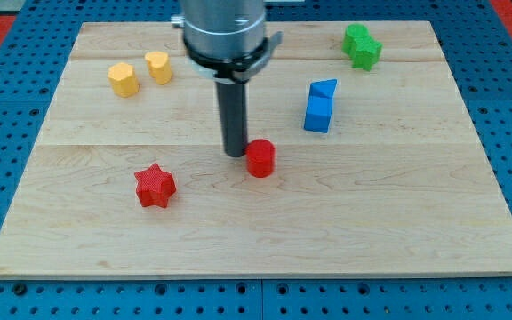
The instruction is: Move the red star slightly down
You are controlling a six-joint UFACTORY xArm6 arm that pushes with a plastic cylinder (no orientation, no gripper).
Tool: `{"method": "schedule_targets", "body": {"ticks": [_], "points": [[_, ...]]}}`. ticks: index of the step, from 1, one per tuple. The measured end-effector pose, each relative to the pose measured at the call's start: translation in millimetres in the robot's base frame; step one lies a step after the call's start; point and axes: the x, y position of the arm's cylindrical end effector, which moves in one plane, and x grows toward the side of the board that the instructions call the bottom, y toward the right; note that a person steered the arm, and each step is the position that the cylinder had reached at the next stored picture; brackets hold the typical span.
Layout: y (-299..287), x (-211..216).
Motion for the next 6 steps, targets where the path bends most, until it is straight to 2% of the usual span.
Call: {"method": "schedule_targets", "body": {"ticks": [1,2,3,5,6], "points": [[38.9,0.0],[32.0,0.5],[3.1,22.8],[-91.6,14.1],[-108.5,19.8]]}}
